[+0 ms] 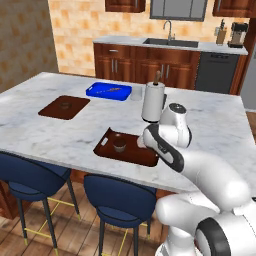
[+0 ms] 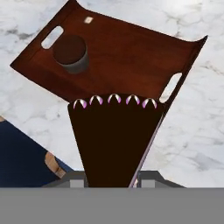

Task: Take the cake and cupcake from the fridge and place them on the empty tray on the dining counter.

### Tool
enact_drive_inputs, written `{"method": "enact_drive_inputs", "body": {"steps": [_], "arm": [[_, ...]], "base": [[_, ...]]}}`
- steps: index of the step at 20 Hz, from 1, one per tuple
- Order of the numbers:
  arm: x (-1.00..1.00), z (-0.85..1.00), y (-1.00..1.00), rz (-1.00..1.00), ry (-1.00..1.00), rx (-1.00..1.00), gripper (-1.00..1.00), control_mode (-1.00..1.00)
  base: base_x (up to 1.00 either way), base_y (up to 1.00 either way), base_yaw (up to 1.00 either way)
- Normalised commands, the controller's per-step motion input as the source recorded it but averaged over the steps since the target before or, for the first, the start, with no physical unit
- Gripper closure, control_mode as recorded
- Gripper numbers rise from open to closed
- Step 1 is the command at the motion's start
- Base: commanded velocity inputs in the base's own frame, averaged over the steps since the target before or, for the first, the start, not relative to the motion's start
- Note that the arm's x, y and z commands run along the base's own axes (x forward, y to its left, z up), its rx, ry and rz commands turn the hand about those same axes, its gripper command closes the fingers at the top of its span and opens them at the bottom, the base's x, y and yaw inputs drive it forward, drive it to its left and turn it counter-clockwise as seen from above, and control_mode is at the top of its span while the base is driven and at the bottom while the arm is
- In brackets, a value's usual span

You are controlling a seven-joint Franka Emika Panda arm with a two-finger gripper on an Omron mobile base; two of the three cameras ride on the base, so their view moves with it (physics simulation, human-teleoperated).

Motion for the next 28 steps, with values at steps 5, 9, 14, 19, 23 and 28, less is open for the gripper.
{"method": "enact_drive_inputs", "body": {"steps": [5, 9, 14, 19, 23, 28], "arm": [[0.37, -0.14, -0.03, 0.28, -0.04, -0.05, 1.00, -1.00], [0.19, -0.24, 0.00, 0.12, -0.02, -0.20, 1.00, -1.00], [0.30, -0.34, 0.00, 0.13, 0.00, -0.11, 1.00, -1.00], [0.30, -0.33, 0.00, 0.15, -0.01, 0.00, 1.00, -1.00], [0.35, -0.29, 0.00, 0.07, 0.00, 0.00, 1.00, -1.00], [0.40, -0.34, 0.00, 0.00, 0.00, 0.00, 1.00, -1.00]], "base": [[0.00, 0.00, 0.00], [0.00, 0.00, 0.00], [0.00, 0.00, 0.00], [0.00, 0.00, 0.00], [0.00, 0.00, 0.00], [0.00, 0.00, 0.00]]}}
